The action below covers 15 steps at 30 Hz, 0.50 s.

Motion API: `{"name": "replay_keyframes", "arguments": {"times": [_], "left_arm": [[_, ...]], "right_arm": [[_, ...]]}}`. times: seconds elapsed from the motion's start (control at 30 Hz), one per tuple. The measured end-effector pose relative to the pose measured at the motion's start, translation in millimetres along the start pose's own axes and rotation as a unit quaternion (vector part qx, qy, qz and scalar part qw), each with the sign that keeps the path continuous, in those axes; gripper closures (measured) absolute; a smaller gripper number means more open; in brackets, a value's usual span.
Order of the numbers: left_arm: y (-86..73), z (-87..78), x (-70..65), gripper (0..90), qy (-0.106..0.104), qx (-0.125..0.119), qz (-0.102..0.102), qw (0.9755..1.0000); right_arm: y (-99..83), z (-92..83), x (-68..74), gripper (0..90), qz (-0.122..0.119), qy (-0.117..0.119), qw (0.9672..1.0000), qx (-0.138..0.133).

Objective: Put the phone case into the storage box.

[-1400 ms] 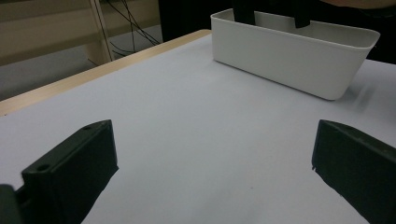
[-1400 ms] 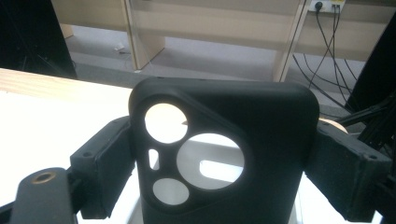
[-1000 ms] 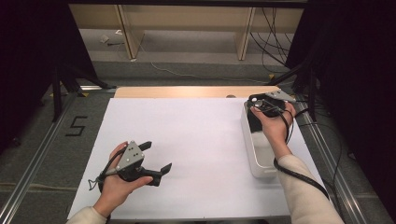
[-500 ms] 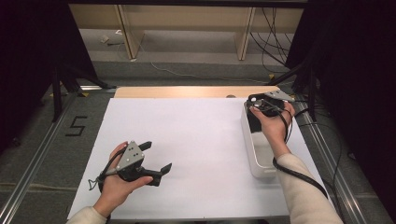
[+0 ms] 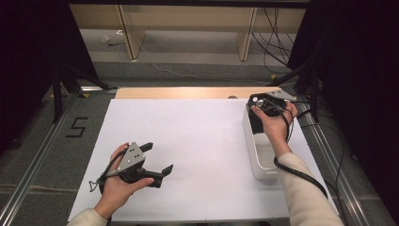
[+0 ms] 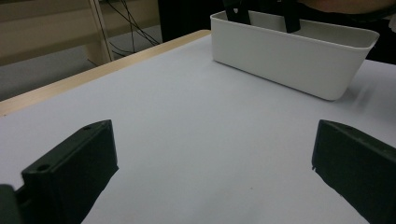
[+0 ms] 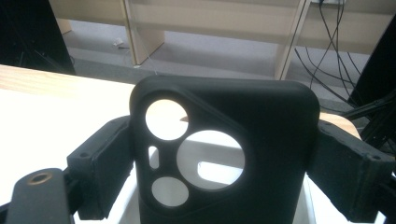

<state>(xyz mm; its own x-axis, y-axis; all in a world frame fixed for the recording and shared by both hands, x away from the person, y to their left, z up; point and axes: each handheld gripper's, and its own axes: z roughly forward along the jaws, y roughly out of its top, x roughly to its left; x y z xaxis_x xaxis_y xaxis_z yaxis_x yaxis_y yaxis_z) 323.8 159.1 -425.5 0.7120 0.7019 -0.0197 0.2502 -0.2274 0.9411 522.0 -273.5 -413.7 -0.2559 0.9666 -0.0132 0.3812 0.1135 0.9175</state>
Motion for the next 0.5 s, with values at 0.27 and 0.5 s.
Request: {"name": "replay_keyframes", "arguments": {"times": [0.27,0.5], "left_arm": [[-0.2,0.3,0.1,0.0,0.000,0.000,0.000,1.0000],[-0.2,0.4,0.1,0.0,-0.001,0.000,0.000,1.0000]], "right_arm": [[0.0,3.6,-0.4,13.9,0.002,-0.003,1.0000,-0.001],[0.1,6.8,-1.1,13.7,0.005,-0.003,1.0000,-0.001]]}}
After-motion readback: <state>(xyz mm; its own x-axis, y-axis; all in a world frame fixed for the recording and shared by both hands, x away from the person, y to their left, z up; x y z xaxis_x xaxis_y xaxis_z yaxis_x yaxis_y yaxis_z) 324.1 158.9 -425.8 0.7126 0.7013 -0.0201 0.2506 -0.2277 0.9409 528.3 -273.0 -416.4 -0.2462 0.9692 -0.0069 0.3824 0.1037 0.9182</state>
